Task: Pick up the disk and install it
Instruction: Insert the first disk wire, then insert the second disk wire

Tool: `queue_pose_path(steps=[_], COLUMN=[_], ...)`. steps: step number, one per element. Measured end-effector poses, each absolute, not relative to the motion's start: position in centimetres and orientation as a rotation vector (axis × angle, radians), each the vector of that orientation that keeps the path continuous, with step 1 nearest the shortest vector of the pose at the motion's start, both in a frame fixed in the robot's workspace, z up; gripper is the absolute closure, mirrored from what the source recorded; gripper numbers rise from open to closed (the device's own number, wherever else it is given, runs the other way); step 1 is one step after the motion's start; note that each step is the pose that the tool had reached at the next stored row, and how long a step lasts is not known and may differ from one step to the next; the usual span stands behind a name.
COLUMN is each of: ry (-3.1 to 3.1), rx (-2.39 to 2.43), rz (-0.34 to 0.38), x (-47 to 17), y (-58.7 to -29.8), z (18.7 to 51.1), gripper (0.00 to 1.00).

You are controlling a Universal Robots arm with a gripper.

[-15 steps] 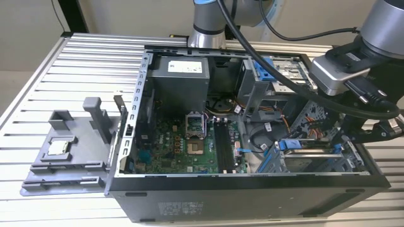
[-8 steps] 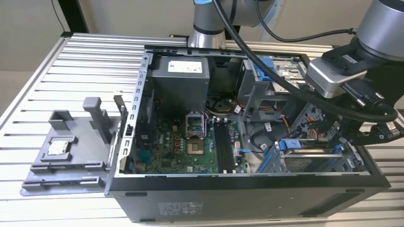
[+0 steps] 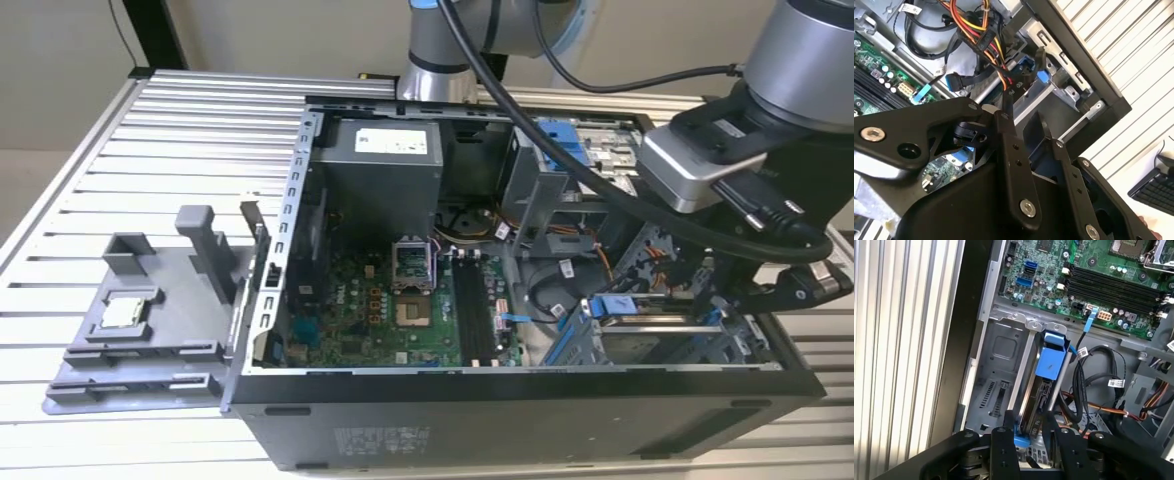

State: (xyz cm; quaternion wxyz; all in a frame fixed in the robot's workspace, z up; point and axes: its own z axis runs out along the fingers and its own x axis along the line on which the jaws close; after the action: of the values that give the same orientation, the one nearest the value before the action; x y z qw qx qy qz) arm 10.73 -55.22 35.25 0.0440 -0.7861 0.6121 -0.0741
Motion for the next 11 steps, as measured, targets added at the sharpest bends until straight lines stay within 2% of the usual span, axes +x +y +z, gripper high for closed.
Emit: queue_pose_path(steps=[11], ry=[1.733], rx=[-2.467], rz=[-0.260], x=[10.34], y=[-55.52], z=[35.26], gripper=[0.00])
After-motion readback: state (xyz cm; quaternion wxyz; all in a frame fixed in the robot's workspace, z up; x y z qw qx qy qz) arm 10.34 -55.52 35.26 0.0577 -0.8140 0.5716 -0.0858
